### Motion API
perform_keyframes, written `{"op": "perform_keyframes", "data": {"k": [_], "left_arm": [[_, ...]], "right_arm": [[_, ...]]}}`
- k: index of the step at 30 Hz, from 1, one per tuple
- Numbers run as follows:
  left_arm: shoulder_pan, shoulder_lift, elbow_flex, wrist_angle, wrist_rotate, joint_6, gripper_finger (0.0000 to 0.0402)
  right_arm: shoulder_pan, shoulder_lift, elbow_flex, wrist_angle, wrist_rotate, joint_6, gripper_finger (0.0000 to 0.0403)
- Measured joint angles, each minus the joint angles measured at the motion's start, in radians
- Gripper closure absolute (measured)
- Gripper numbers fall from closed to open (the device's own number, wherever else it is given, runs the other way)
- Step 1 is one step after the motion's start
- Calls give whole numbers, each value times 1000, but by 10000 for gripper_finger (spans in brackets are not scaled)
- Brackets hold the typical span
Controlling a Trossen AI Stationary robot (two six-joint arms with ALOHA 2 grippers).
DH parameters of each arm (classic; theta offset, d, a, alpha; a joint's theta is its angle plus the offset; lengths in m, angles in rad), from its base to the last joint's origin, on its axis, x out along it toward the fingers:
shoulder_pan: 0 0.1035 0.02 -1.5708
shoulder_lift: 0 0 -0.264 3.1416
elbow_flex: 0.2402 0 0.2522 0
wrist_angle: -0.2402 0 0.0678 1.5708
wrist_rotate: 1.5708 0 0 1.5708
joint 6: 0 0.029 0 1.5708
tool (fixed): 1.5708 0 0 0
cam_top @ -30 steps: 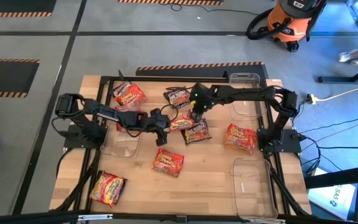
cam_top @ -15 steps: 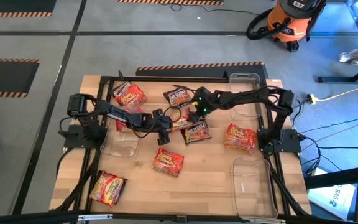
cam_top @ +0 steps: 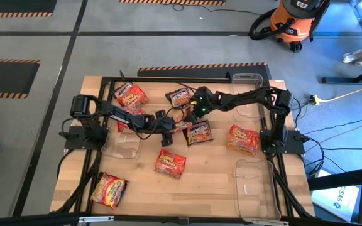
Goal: Sort Maruchan noodles
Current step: Put the red noodle pack into the middle transparent bin
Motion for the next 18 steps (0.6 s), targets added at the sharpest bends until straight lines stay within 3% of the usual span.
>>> {"op": "perform_keyframes", "data": {"k": [11, 18], "left_arm": [[-12, 2, -3, 85, 4, -34, 172], [-49, -69, 4, 0, 6, -84, 172]], "right_arm": [[64, -3, 0, 118, -38, 7, 169], [72, -16, 0, 96, -23, -63, 265]]}}
